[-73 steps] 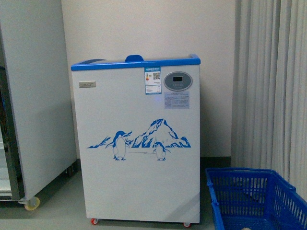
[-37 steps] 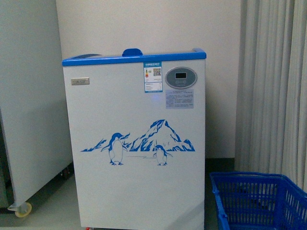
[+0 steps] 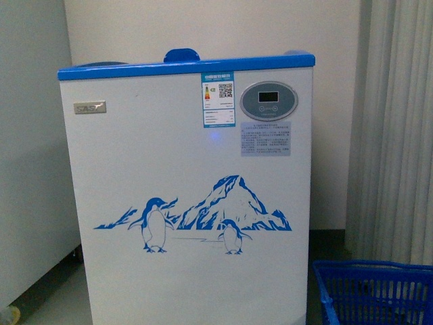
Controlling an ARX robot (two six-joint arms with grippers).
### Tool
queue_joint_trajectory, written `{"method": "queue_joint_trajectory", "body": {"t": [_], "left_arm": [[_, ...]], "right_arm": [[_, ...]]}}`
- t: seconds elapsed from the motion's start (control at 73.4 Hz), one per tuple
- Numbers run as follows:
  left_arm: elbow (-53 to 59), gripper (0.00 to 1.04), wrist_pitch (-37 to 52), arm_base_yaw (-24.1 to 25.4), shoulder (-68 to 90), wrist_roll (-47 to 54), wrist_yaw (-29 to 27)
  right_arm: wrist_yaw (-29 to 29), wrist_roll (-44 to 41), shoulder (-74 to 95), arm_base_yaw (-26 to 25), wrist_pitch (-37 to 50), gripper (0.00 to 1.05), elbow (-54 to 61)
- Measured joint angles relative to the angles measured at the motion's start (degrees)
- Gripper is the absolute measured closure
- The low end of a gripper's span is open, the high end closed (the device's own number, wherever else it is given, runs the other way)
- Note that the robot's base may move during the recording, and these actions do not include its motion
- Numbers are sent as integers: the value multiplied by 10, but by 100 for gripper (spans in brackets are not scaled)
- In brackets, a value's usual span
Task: Put drink in fridge
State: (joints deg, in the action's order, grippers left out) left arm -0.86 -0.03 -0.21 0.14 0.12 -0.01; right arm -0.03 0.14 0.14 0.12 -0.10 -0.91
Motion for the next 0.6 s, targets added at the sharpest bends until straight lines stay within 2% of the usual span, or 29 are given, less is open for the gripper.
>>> {"method": "queue_joint_trajectory", "body": {"t": [0.599], "left_arm": [[0, 8, 0, 0, 0, 0, 0]], "right_arm": [[0, 0, 0, 0, 0, 8, 0]]}}
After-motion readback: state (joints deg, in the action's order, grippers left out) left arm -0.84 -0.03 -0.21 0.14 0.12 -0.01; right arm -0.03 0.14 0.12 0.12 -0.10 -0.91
